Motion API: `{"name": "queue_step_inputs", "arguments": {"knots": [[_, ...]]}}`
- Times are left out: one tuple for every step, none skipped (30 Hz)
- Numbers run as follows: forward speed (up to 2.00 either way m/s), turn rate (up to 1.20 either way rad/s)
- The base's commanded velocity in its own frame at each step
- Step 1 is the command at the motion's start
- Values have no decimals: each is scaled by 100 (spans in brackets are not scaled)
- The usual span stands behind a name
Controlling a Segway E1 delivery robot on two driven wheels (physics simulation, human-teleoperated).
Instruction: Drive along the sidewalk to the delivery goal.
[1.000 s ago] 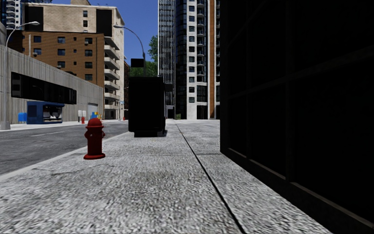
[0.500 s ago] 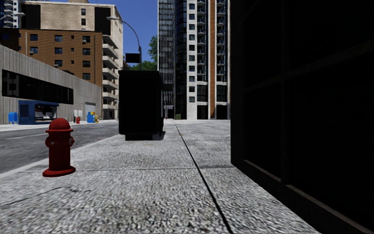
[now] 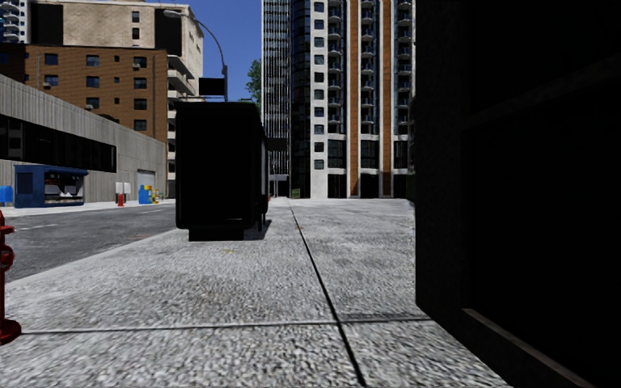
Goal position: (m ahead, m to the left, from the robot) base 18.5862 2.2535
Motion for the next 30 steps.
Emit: {"name": "queue_step_inputs", "arguments": {"knots": [[200,0],[200,0],[200,0],[200,0],[200,0],[200,0],[200,0],[200,0],[200,0],[200,0],[200,0],[200,0],[200,0],[200,0],[200,0],[200,0],[200,0],[200,0],[200,0],[200,0],[200,0],[200,0],[200,0],[200,0],[200,0],[200,0],[200,0],[200,0],[200,0],[200,0]]}}
